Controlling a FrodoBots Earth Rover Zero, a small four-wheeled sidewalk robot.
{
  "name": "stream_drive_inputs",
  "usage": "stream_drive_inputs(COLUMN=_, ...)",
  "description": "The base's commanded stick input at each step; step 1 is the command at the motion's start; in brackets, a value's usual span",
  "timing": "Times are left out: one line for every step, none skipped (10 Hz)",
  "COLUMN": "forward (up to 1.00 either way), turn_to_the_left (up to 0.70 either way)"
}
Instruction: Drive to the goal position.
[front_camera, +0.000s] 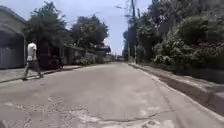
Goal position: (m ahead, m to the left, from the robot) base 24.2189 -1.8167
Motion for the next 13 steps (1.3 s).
stream_drive_inputs(forward=1.0, turn_to_the_left=-0.02)
stream_drive_inputs(forward=1.0, turn_to_the_left=-0.02)
stream_drive_inputs(forward=1.0, turn_to_the_left=-0.02)
stream_drive_inputs(forward=1.0, turn_to_the_left=-0.02)
stream_drive_inputs(forward=1.0, turn_to_the_left=-0.02)
stream_drive_inputs(forward=1.0, turn_to_the_left=-0.02)
stream_drive_inputs(forward=1.0, turn_to_the_left=-0.02)
stream_drive_inputs(forward=1.0, turn_to_the_left=-0.02)
stream_drive_inputs(forward=1.0, turn_to_the_left=-0.02)
stream_drive_inputs(forward=1.0, turn_to_the_left=-0.05)
stream_drive_inputs(forward=1.0, turn_to_the_left=-0.22)
stream_drive_inputs(forward=1.0, turn_to_the_left=-0.4)
stream_drive_inputs(forward=1.0, turn_to_the_left=-0.4)
